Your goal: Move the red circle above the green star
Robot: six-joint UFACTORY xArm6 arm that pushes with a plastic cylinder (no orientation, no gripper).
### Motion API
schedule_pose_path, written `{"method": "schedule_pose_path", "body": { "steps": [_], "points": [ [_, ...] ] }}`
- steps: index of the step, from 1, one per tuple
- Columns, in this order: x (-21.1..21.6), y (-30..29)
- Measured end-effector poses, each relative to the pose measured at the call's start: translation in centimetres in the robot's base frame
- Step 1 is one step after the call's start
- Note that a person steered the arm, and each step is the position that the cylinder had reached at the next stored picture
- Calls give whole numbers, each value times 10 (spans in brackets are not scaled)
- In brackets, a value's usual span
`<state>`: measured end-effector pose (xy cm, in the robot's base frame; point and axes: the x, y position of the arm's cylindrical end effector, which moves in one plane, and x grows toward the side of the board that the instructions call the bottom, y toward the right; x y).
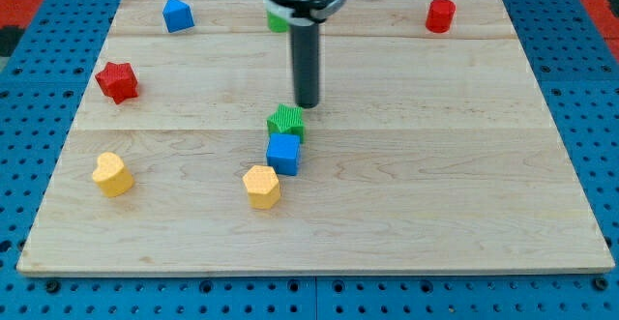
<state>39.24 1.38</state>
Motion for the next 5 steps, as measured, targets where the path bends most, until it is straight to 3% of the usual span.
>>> {"method": "schedule_pose_path", "body": {
  "steps": [2, 4, 5],
  "points": [
    [-62, 219],
    [-185, 231],
    [-198, 189]
  ]
}}
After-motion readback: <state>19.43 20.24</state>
